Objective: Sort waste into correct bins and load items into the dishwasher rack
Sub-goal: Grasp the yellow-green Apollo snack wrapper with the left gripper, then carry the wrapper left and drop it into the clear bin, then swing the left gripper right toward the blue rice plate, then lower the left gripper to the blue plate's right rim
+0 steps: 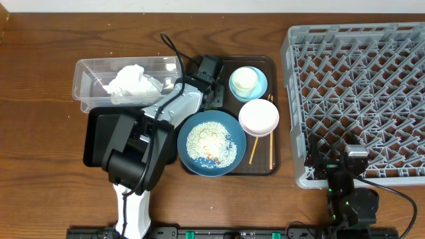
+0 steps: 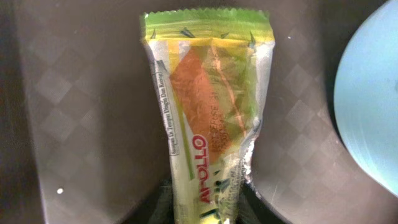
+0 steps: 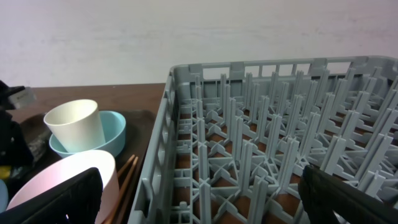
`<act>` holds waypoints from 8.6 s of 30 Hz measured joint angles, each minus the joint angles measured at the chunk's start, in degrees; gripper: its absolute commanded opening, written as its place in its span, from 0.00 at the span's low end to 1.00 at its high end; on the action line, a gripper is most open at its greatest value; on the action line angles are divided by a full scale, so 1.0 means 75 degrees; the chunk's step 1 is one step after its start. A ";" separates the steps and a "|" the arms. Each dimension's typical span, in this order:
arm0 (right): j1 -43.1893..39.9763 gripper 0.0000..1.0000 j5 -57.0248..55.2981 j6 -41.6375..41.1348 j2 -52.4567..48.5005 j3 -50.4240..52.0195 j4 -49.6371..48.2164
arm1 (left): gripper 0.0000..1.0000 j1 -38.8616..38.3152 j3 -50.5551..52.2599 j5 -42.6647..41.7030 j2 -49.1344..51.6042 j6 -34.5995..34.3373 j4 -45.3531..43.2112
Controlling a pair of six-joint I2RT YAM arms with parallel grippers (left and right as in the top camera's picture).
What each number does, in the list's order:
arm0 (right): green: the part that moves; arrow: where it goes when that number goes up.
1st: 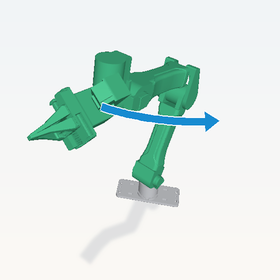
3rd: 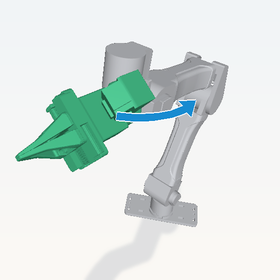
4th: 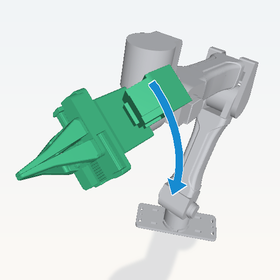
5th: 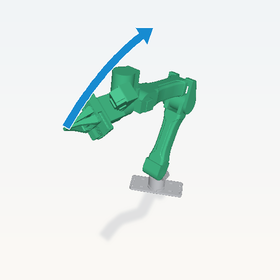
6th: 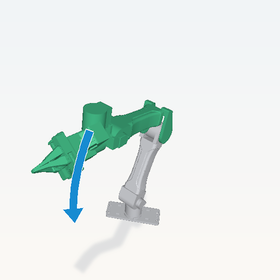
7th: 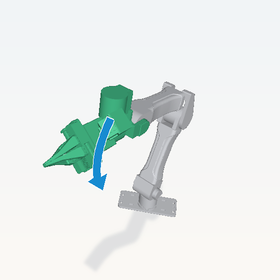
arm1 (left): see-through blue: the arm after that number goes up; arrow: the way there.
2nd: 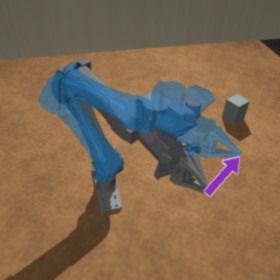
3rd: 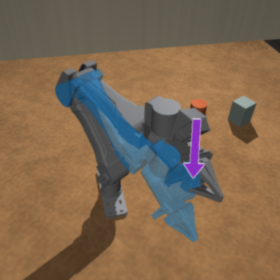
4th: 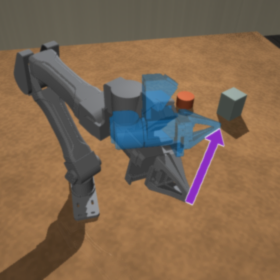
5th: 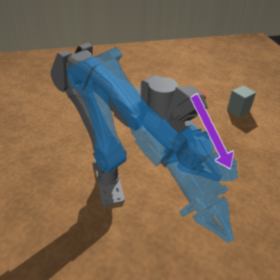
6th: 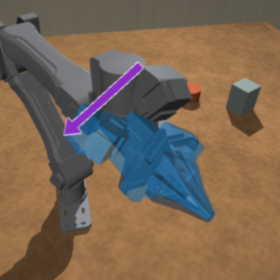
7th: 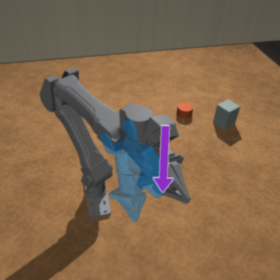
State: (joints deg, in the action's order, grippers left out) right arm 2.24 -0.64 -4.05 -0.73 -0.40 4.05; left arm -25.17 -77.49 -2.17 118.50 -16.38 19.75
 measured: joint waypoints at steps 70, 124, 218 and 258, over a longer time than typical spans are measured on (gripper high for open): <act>0.0000 0.99 0.0000 0.0000 0.0000 0.0000 0.0000 | 0.07 0.2206 0.0000 0.2122 -0.2882 -0.0195 0.1562; 0.0000 0.99 0.0000 0.0000 -0.0003 0.0000 0.0000 | 0.47 0.2328 0.0000 0.1617 -0.3503 -0.0490 0.2486; 0.0000 0.99 0.0000 0.0000 -0.0023 0.0000 0.0000 | 0.34 -0.3582 0.1122 0.0122 -0.1915 -0.1789 0.2477; 0.0000 0.99 0.0000 0.0000 -0.0023 0.0000 0.0000 | 0.27 -0.3774 0.1122 0.0236 -0.1909 -0.1851 0.2328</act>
State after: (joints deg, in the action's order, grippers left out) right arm 2.24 -0.64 -4.05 -0.91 -0.40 4.05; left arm -53.47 -69.08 -0.40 104.18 -30.26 37.21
